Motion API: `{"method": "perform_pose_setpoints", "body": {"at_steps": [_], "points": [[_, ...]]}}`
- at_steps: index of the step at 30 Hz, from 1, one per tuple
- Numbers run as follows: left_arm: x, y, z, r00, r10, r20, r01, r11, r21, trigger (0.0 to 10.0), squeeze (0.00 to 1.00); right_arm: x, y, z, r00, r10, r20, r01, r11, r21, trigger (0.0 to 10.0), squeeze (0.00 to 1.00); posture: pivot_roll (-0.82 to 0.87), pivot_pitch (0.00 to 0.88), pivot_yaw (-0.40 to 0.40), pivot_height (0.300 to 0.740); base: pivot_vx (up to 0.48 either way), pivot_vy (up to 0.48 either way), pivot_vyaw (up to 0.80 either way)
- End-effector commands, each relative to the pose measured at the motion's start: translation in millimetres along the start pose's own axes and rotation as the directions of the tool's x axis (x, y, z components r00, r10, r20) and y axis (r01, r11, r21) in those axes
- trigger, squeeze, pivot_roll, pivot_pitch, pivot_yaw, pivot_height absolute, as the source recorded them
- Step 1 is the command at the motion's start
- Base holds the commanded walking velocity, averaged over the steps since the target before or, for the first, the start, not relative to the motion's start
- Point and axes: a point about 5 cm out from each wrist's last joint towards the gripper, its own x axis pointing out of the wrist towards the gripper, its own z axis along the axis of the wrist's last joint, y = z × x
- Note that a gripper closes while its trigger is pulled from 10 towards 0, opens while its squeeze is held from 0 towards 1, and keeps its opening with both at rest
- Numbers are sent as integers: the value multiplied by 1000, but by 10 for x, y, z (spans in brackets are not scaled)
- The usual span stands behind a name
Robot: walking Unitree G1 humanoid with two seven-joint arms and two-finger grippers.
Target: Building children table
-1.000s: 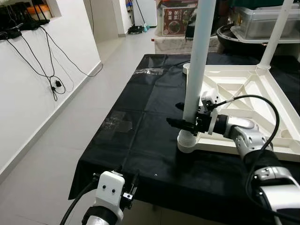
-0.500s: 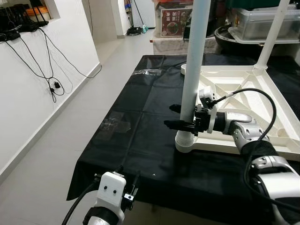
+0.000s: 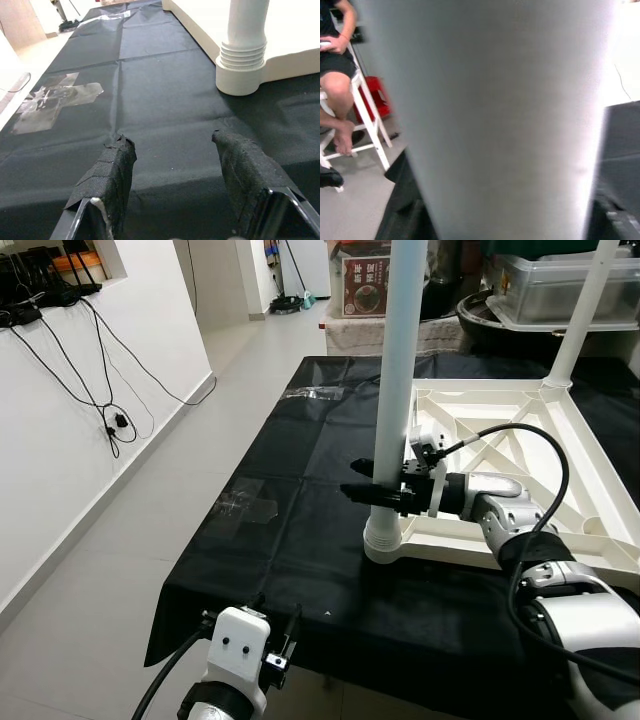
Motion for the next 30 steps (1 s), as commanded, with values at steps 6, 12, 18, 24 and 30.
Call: {"method": "perform_pose_setpoints", "body": {"at_steps": [6, 12, 18, 24, 30], "points": [[-27, 5, 1, 1000, -1, -3, 1, 1000, 12, 10000, 0, 128, 57, -33, 999, -3, 37, 3, 1000, -9, 0, 0, 32, 68, 34, 740, 0, 0, 0], [-19, -2, -12, 1000, -8, -5, 8, 1000, 13, 10000, 0, 125, 48, -146, 967, -230, 106, 226, 973, 46, 0, 0, 14, 55, 36, 740, 0, 0, 0], [-4, 8, -17, 1000, -14, -6, 14, 1000, 15, 10000, 0, 57, 69, -341, 813, -579, 67, 579, 815, 20, 0, 0, -7, 57, 45, 740, 0, 0, 0], [12, 12, -18, 1000, -17, -4, 17, 1000, 20, 10000, 0, -138, 232, -463, 432, -901, 29, 901, 430, -55, 0, 0, -9, 61, 48, 740, 0, 0, 0], [27, 15, -20, 1000, -19, -3, 19, 1000, 23, 10000, 0, -81, 476, -397, 225, -974, 21, 974, 225, -11, 0, 0, -9, 56, 47, 740, 0, 0, 0]]}}
